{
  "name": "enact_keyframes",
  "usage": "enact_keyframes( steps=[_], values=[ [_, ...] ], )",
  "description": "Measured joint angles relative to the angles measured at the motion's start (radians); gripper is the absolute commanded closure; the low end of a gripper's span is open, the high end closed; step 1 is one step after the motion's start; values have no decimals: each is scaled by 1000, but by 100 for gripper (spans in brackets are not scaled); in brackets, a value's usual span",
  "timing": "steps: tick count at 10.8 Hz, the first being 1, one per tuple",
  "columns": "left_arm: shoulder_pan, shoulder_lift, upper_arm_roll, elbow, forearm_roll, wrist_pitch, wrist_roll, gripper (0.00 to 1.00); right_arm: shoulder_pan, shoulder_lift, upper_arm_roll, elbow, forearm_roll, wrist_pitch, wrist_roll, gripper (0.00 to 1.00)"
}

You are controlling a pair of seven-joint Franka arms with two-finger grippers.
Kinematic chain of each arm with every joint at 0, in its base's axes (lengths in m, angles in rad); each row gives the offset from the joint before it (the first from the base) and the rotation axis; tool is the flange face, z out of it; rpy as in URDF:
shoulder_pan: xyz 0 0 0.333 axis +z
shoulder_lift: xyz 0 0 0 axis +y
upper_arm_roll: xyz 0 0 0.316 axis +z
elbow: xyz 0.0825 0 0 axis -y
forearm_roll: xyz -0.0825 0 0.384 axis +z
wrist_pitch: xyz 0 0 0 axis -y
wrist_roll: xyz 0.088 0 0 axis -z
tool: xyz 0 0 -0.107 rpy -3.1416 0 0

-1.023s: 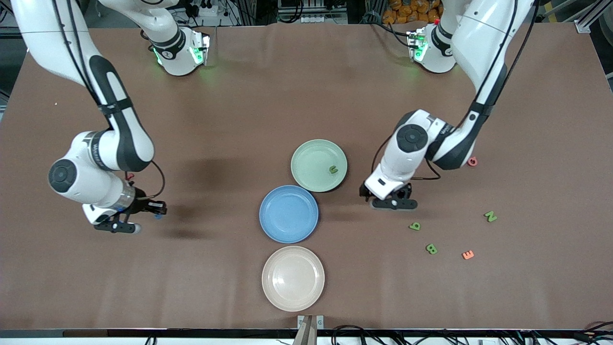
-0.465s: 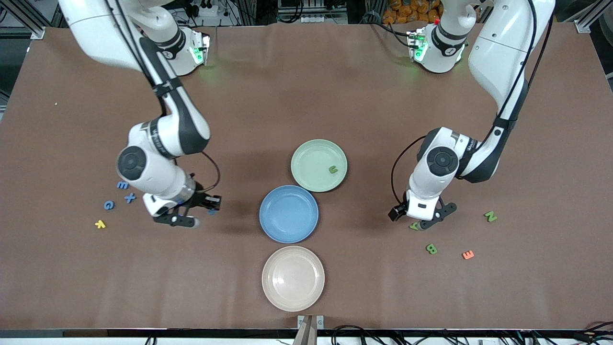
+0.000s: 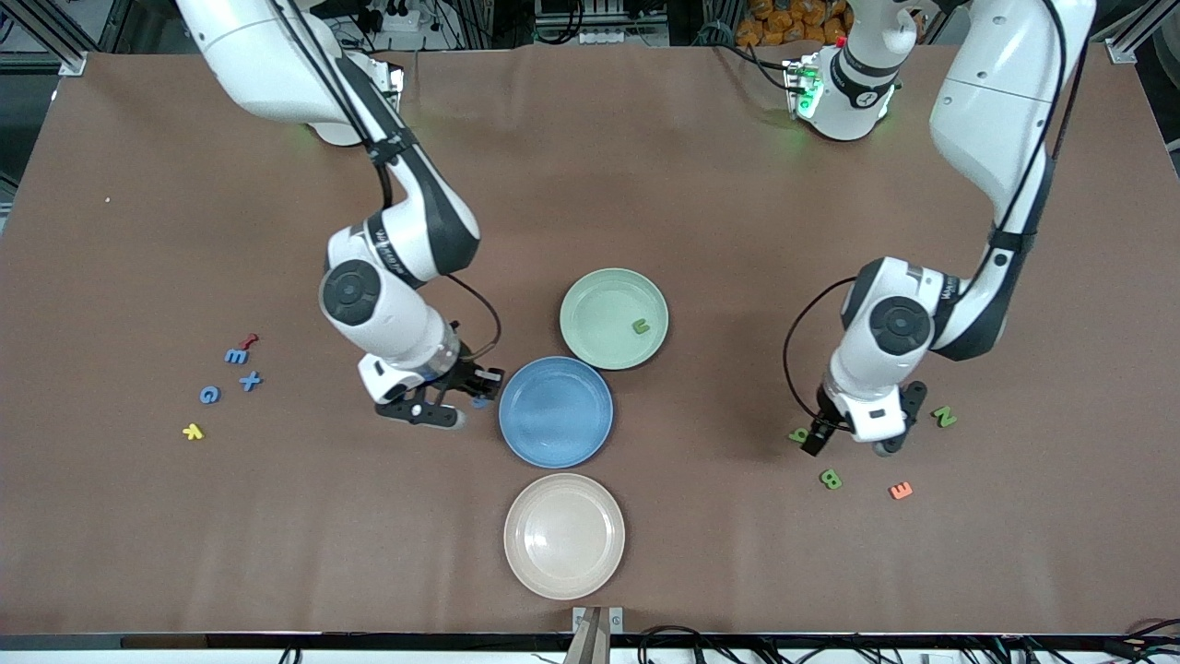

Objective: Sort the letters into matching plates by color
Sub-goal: 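Release the blue 6 onto the blue plate while the left gripper returns, then grasp the green q with the left gripper while the right gripper reaches X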

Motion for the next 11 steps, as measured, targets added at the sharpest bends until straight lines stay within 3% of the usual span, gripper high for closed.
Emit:
enact_keyframes(
  steps=[4,5,6,7,8,11],
  values=[
    [45,39,0,18,0,0,-219,0,69,121,-1,103,0,78,72,87],
    [52,48,0,19,-13,0,-249,0,73,144,-1,107,0,99,73,77],
    [56,57,0,20,-34,0,-255,0,75,163,-1,110,0,109,73,38],
    [57,66,0,21,-52,0,-259,0,76,174,-1,113,0,114,73,7],
    [56,74,-2,26,-60,0,-264,0,76,180,-1,115,0,116,73,0],
    [38,90,-12,48,-70,0,-267,0,76,181,-2,128,0,115,72,0]
  ],
)
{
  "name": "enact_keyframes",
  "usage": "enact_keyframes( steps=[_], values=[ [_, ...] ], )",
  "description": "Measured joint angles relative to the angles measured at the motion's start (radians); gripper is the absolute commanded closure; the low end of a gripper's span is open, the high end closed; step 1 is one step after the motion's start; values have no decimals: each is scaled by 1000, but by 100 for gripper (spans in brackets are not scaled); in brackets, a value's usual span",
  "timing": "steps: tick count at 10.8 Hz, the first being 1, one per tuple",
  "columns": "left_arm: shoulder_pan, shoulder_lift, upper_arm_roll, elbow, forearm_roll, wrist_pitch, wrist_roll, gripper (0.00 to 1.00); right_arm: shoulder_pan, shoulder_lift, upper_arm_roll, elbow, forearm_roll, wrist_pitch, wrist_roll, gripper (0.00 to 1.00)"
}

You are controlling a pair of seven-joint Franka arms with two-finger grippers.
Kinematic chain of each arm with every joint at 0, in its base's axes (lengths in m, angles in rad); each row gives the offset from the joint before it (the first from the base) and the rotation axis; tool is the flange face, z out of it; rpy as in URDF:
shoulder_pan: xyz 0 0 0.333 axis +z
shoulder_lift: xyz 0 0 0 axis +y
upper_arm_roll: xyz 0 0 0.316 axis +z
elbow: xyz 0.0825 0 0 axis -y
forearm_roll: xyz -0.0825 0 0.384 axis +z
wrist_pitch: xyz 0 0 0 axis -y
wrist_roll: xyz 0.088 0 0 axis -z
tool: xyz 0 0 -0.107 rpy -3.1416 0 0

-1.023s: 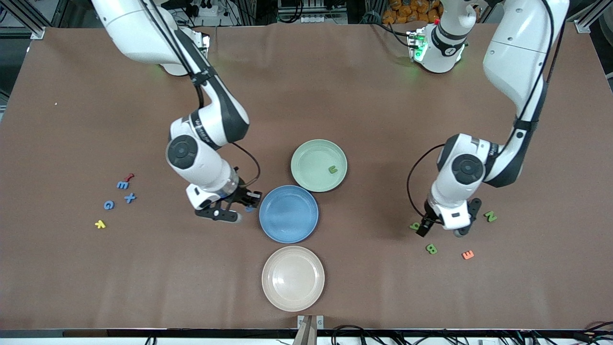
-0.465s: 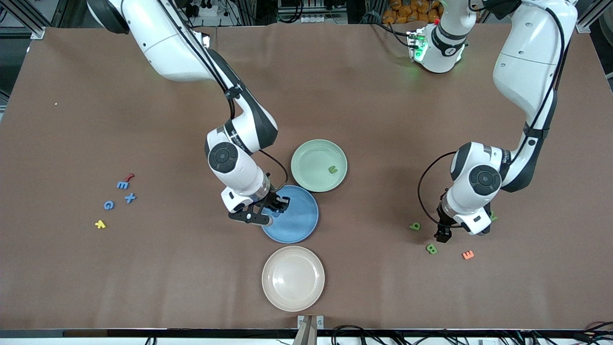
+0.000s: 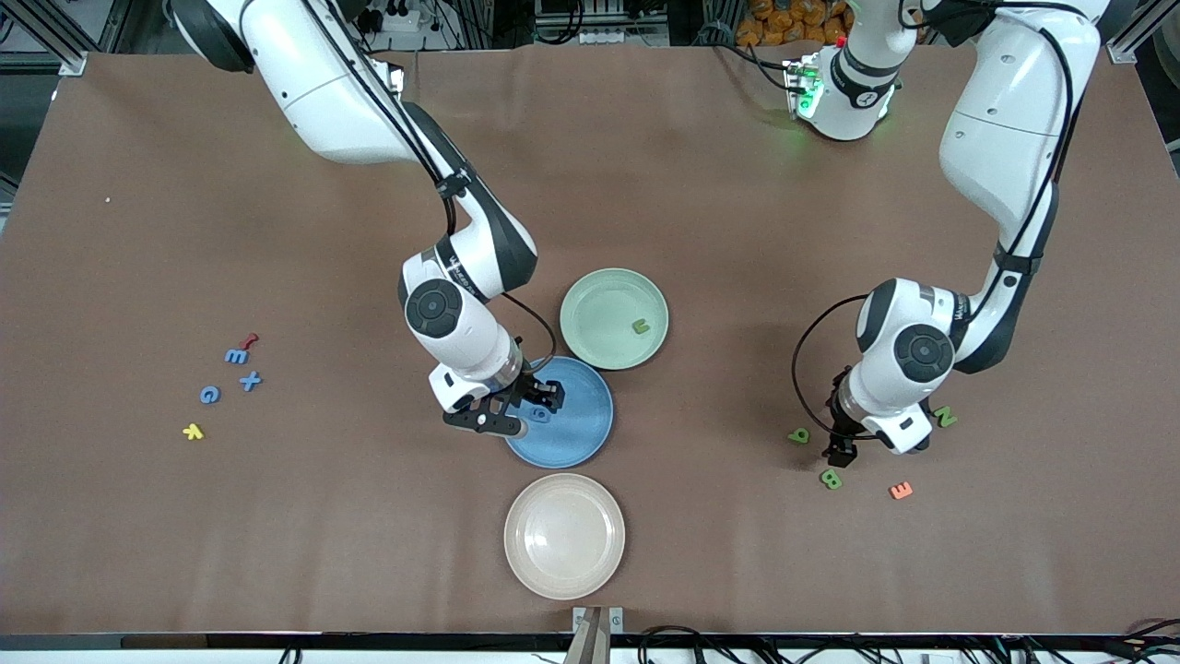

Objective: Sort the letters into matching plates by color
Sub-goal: 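Grasp the green q with the left gripper while the right gripper reaches X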

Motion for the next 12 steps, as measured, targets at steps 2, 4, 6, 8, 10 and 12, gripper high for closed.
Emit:
enact_keyframes(
  steps=[2,4,6,8,10,12],
  values=[
    [-39,20,-4,30,-1,0,0,0,-4,-8,-13,9,-1,-12,-30,0],
    [-63,35,-4,39,-1,0,0,0,-46,-36,-42,11,-2,-105,-118,0],
    [-70,47,-3,44,-1,0,0,0,-136,-69,-68,3,-2,-188,-243,0],
    [-70,50,-2,49,-1,0,0,0,-230,-103,-80,-44,-2,-205,-397,0],
    [-70,51,-1,50,-1,0,0,0,-303,-132,-98,-103,-2,-206,-559,0],
    [-70,52,0,50,-1,0,0,0,-353,-149,-114,-141,-3,-206,-717,0]
  ],
)
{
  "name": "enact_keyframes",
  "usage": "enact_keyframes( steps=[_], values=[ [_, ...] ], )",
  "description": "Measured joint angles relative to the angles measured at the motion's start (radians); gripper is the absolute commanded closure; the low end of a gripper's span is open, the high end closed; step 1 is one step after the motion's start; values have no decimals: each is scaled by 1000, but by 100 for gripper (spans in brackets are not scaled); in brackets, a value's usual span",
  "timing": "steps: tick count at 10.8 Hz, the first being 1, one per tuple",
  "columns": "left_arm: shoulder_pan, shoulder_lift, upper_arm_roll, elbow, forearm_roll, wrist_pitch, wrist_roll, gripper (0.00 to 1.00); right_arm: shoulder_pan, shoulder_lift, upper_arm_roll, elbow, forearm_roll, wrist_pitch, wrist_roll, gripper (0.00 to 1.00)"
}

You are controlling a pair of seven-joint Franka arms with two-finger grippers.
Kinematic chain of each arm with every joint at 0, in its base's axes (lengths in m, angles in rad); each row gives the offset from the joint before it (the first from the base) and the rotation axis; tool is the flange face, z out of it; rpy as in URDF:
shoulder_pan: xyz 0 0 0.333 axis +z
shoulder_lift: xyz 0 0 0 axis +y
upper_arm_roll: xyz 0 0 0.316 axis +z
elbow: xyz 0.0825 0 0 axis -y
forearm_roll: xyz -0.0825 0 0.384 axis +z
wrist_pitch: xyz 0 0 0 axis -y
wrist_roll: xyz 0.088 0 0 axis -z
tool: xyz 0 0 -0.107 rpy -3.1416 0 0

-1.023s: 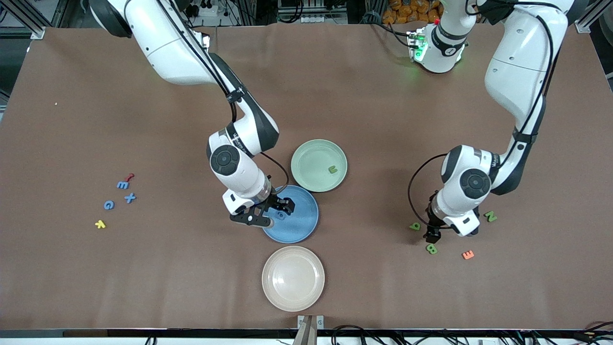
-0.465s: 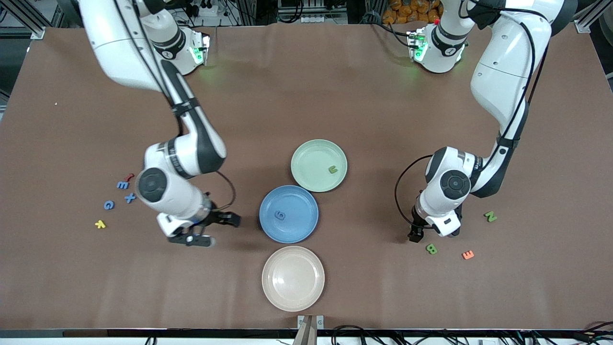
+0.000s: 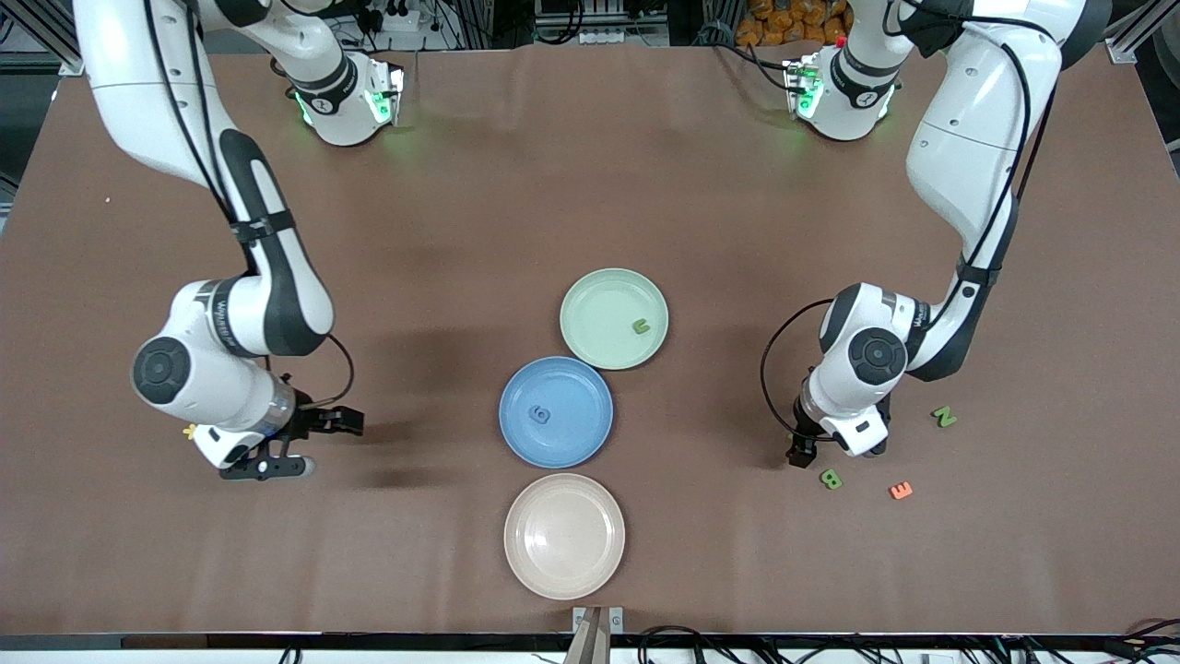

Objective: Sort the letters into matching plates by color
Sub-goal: 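Grasp the green q with the left gripper while the right gripper reaches X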

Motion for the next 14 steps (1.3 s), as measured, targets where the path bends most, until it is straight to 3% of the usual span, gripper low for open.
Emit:
enact_keyframes(
  steps=[7,8,9,10,14],
  values=[
    [5,12,3,1,0,-2,12,0,-211,-52,-30,-127,-31,0,-552,0],
    [5,13,3,2,0,-2,13,6,-232,-57,-30,-141,-50,0,-586,0],
    [5,13,3,3,0,-3,15,68,-248,-63,-30,-155,-60,0,-611,0],
    [5,13,3,4,0,-2,19,100,-257,-70,-30,-173,-62,5,-624,0],
    [7,13,4,16,0,-2,-26,100,-260,-95,-25,-326,-64,172,-633,0]
  ],
)
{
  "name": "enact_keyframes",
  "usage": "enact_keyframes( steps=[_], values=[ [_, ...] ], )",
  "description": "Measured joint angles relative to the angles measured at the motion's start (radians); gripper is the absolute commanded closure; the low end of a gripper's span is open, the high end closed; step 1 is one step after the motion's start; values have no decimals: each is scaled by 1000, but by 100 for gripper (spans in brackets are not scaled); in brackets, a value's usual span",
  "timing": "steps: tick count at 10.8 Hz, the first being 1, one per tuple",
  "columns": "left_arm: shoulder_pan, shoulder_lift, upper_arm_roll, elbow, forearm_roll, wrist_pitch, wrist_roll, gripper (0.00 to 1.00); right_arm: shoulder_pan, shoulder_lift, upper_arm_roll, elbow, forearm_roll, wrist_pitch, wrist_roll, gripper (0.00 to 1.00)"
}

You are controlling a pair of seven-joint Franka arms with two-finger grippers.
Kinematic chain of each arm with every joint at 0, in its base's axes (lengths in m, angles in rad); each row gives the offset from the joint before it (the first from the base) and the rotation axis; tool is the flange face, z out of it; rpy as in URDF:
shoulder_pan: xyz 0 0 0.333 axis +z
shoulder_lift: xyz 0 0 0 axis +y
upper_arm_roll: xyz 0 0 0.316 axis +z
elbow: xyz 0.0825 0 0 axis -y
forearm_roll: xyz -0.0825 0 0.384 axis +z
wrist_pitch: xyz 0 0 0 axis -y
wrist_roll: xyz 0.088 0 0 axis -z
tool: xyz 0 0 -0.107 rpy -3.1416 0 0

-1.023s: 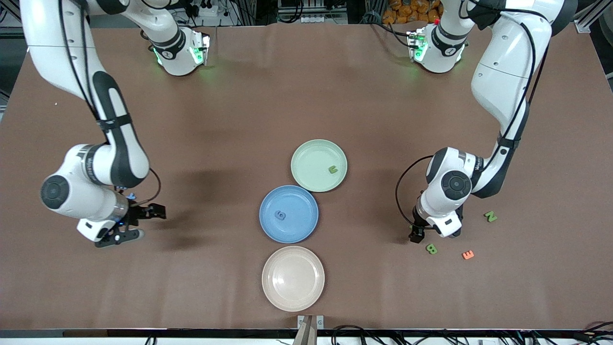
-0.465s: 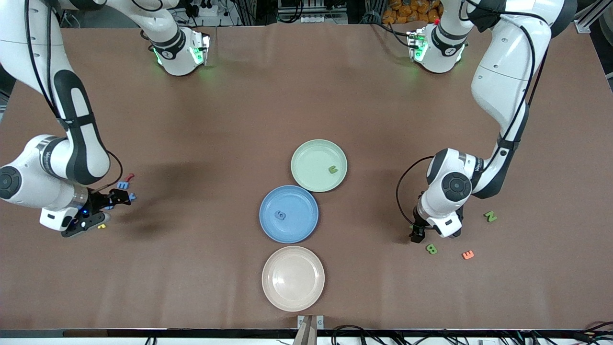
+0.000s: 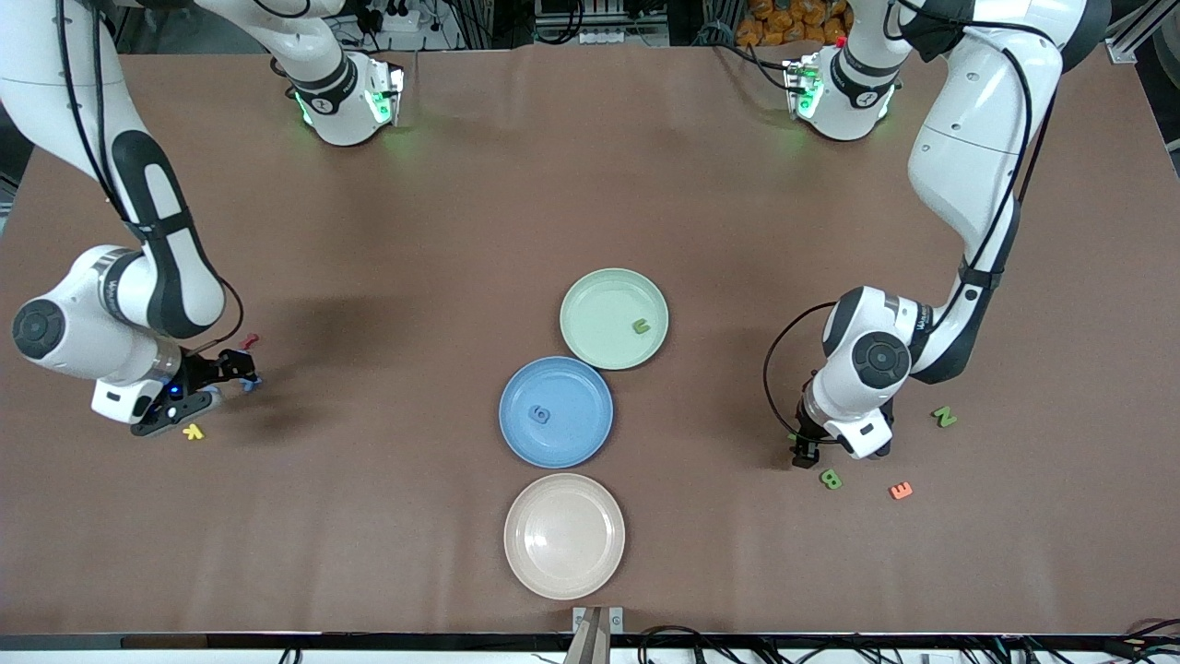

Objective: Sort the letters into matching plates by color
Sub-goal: 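Grasp the green q with the left gripper while the right gripper reaches X, then drop the green q onto the green plate while the right gripper grasps blue X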

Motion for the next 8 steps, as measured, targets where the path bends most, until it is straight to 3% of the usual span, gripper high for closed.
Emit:
enact_keyframes(
  steps=[4,8],
  values=[
    [3,0,1,2,0,0,-14,100,0,-4,7,-109,-1,121,-3,0],
    [2,-1,1,6,0,-8,-14,100,0,-19,15,-159,-1,157,-4,0]
  ],
)
